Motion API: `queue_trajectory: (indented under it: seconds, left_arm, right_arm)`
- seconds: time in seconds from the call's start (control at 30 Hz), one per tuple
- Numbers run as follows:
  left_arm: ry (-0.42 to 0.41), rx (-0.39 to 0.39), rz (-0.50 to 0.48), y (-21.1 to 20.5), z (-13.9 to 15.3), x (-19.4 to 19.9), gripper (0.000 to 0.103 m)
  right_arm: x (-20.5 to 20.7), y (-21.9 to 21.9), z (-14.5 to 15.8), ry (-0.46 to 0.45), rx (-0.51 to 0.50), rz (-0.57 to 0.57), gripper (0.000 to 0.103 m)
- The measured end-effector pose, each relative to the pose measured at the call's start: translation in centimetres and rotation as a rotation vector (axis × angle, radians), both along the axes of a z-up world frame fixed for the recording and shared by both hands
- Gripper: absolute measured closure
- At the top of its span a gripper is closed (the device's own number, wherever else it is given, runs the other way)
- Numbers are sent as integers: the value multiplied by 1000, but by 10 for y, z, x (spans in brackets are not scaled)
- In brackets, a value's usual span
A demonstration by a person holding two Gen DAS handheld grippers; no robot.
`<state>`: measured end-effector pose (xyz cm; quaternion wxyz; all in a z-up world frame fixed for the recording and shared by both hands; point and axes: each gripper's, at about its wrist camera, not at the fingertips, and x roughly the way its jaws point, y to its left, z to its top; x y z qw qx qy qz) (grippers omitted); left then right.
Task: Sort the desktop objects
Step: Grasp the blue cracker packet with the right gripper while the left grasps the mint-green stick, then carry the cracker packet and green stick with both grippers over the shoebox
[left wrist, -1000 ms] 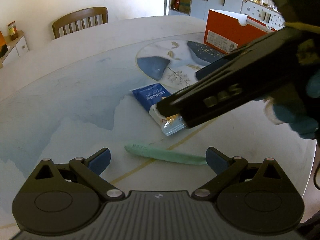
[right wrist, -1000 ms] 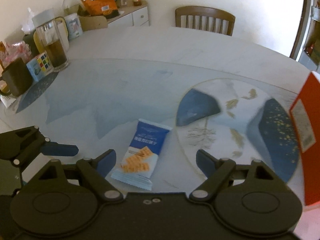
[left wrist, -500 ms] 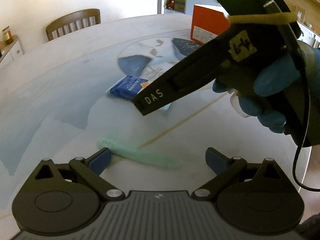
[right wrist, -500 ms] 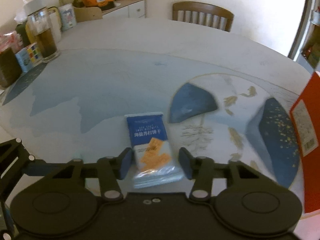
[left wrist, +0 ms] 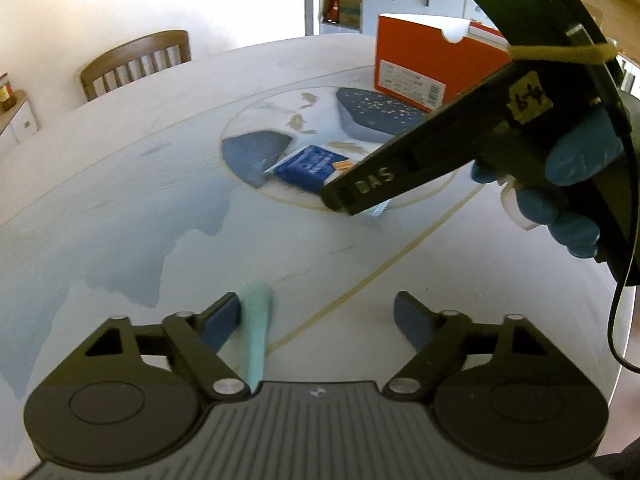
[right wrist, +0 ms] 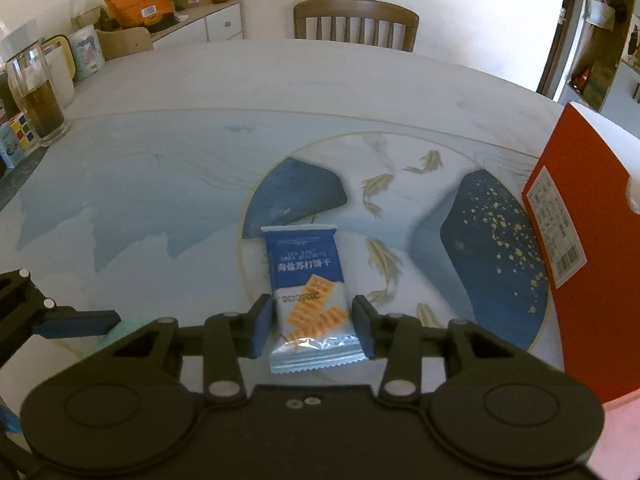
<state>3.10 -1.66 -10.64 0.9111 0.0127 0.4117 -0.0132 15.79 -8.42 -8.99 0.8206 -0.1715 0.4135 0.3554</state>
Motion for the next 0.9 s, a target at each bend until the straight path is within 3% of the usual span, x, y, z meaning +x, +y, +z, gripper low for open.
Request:
queue_trajectory:
  seconds: [0.23,0.37,0.43,0.53,0.57,0.6,0.63,0.9]
  left_arm:
    - [-12,2,53,12,2,-13,35]
    - [-34,6,87,16,3,-19,59]
    - [-46,8,93,18,3,-22,68]
    - [-57,16,80,17,3,-23,79]
    - [-58,20,74,16,3,-23,91]
    - [-57,24,73,15,4,-23,92]
    - [-58,23,74,15,4,-22,92]
    - [-44,-34,97,20,7,-14,93]
  right_arm:
    - [2,-1,-2,-3,12,20,54]
    - [2,1,-4,1,9,53,41]
    - [1,1,-4,0,10,54,39]
    - [0,1,-5,-2,13,51,44]
    - [-1,2,-4,-4,13,52,52]
    - [-2,2,-3,-6,14,55,64]
    - [-2,2,-2,-4,14,61,66]
    - [-6,-11,9,25,23,45,67]
